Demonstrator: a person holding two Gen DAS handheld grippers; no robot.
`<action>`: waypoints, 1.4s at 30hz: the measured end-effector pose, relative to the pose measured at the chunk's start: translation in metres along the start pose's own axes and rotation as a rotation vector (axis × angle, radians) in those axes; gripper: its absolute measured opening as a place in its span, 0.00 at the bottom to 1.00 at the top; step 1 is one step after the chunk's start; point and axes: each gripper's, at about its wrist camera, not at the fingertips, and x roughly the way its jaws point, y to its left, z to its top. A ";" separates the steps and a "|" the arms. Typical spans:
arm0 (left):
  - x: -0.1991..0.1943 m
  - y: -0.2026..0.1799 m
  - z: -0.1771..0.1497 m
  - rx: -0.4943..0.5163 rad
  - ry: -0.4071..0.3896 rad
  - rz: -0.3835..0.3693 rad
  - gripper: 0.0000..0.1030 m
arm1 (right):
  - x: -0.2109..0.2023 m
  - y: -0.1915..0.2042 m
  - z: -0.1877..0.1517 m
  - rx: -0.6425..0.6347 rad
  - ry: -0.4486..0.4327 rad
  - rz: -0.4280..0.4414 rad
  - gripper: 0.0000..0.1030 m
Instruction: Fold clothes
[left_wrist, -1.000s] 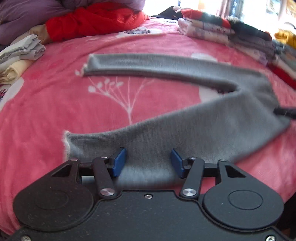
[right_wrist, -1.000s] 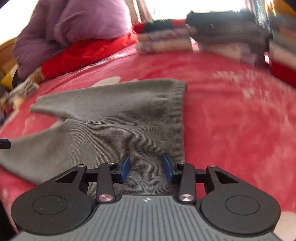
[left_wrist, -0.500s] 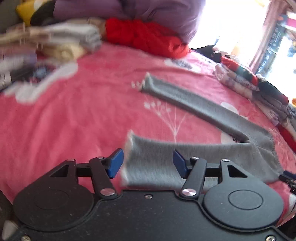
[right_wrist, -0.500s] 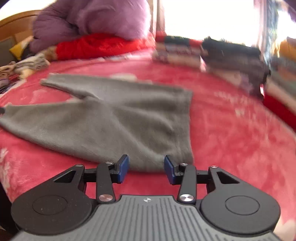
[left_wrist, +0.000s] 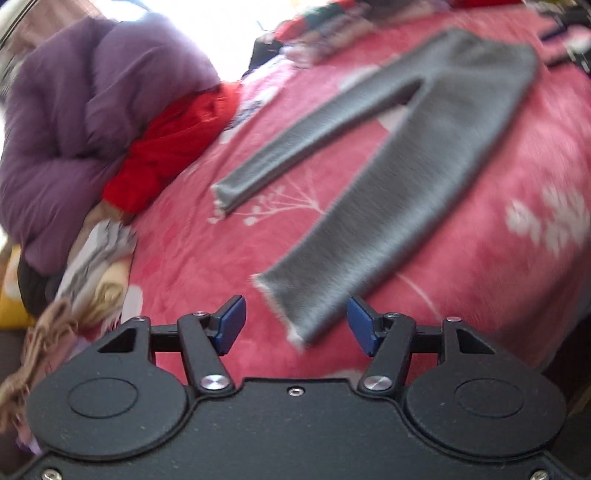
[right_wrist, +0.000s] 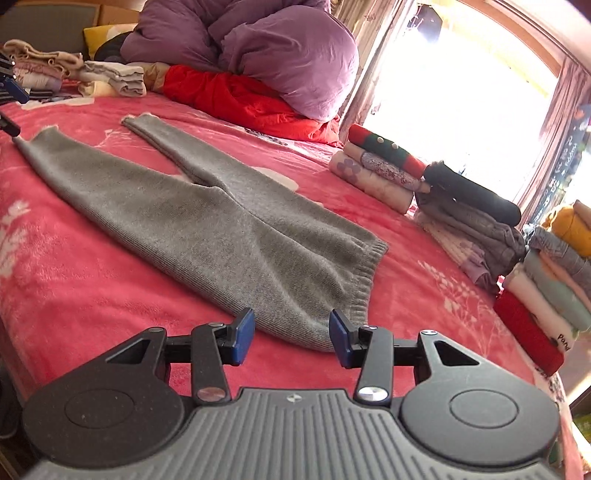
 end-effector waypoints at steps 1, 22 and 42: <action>0.003 -0.006 0.000 0.040 0.004 0.006 0.59 | 0.000 0.000 -0.001 -0.008 0.000 0.001 0.47; 0.021 -0.030 0.001 0.188 0.011 0.092 0.59 | 0.038 0.015 -0.026 -0.386 0.019 -0.160 0.49; 0.023 0.030 0.038 -0.210 -0.129 0.158 0.06 | 0.025 -0.034 0.010 -0.062 -0.111 -0.053 0.06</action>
